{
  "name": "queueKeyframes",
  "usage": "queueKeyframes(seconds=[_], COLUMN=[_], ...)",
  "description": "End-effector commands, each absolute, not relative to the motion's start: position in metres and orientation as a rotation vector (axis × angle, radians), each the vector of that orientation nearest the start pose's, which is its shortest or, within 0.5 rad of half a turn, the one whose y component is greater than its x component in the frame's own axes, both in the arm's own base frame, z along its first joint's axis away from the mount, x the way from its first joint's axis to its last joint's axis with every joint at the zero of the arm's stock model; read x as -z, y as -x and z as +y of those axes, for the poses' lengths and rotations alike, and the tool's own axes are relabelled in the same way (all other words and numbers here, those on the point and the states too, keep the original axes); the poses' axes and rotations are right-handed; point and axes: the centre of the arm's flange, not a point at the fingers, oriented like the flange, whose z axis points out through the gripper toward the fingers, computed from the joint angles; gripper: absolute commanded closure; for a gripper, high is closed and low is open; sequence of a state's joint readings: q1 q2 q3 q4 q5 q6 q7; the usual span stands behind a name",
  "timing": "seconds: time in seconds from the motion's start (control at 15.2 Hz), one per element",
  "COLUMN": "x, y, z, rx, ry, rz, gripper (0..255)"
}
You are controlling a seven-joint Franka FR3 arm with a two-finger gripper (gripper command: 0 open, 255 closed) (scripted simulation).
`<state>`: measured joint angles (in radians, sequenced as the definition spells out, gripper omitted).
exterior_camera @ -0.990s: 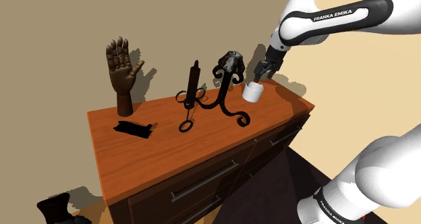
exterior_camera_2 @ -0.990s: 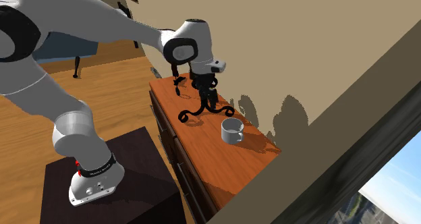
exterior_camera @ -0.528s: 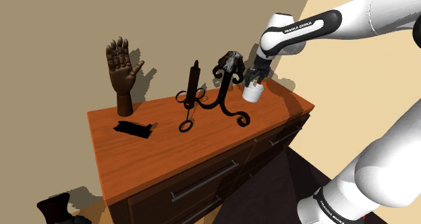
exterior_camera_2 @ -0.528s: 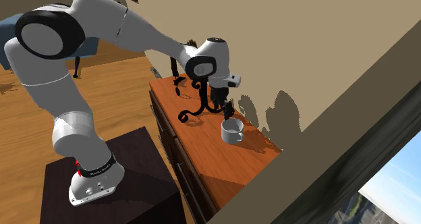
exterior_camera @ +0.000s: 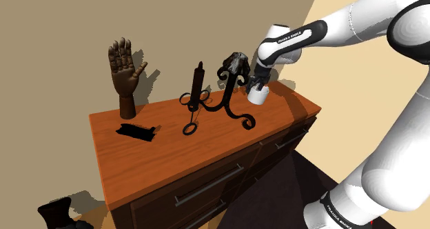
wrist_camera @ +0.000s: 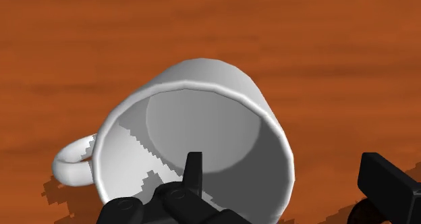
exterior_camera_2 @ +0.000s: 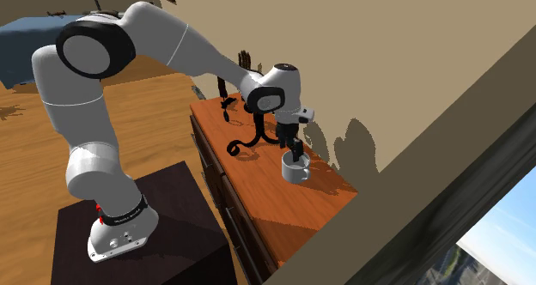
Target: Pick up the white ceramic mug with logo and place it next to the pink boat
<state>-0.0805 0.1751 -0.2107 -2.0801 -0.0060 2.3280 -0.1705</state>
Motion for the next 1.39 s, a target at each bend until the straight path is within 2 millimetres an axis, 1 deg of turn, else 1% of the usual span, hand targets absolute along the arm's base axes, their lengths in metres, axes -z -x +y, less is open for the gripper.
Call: queueKeyframes(seconds=[0.0, 0.53, 0.59, 1.19, 1.32], x=[-0.338, -0.338, -0.338, -0.338, -0.349], y=[-0.558, -0.558, -0.558, -0.558, -0.558], z=[-0.165, -0.165, -0.165, -0.165, -0.165], rx=[0.105, 0.105, 0.105, 0.105, 0.105], ry=[3.192, 3.192, 3.192, 3.192, 3.192], rz=[0.179, 0.179, 0.179, 0.179, 0.179], gripper=[0, 0, 255, 255, 255])
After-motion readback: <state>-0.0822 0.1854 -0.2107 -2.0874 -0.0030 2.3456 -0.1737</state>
